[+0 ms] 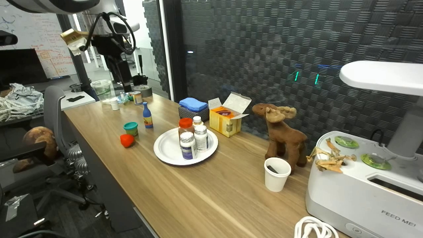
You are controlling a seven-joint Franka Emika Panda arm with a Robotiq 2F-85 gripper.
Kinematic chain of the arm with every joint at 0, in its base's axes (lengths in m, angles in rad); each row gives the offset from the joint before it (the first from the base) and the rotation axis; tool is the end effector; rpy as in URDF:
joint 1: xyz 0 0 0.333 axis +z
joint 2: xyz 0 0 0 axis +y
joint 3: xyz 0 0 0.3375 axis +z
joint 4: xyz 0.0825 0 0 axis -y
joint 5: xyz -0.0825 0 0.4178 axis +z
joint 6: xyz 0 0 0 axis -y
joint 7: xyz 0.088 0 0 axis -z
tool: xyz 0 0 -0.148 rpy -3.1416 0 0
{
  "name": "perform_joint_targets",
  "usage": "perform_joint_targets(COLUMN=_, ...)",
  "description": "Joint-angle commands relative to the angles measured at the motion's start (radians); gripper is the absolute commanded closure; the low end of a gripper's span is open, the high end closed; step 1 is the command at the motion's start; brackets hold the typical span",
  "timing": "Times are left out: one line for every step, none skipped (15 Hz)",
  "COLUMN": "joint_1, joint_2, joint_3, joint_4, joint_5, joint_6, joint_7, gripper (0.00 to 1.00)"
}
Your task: Pick up all the objects surrounding the white plate and arrange them on the plate
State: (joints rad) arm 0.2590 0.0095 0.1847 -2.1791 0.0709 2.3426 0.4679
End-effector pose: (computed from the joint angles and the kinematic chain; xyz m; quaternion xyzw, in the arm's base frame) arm 0.5259 0.2534 0.3624 -0.9960 0.0348 -0.0567 0.0591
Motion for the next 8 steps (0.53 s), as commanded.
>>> perform_joint_targets(joint_1=-0.002, joint_2=0.050, joint_3=0.020, joint_4=-0.007, joint_5=-0.082, joint_6=0.072, joint_7=0.025, gripper=0.00)
perform_joint_targets(joint_1=0.005, joint_2=0.067, joint_3=0.022, joint_4=-0.018, joint_5=-0.112, joint_6=0.105, joint_7=0.037, gripper=0.00)
perform_joint_targets(joint_1=0.012, joint_2=0.085, joint_3=0.025, joint_4=-0.028, joint_5=-0.133, joint_6=0.130, joint_7=0.028, gripper=0.00)
perform_joint_targets(joint_1=0.017, joint_2=0.103, joint_3=0.028, joint_4=-0.036, joint_5=-0.143, joint_6=0.156, joint_7=0.025, gripper=0.00)
perform_joint_targets(joint_1=0.024, joint_2=0.122, joint_3=0.033, joint_4=-0.045, joint_5=-0.146, joint_6=0.176, joint_7=0.018, gripper=0.00)
perform_joint_targets(joint_1=0.031, joint_2=0.140, joint_3=0.036, joint_4=-0.052, joint_5=-0.144, joint_6=0.193, joint_7=0.010, gripper=0.00)
perform_joint_targets(joint_1=0.041, joint_2=0.156, joint_3=0.037, joint_4=-0.058, joint_5=-0.148, joint_6=0.208, joint_7=0.011, gripper=0.00)
perform_joint_targets(joint_1=0.050, joint_2=0.172, joint_3=0.037, joint_4=-0.062, joint_5=-0.151, joint_6=0.214, joint_7=0.007, gripper=0.00)
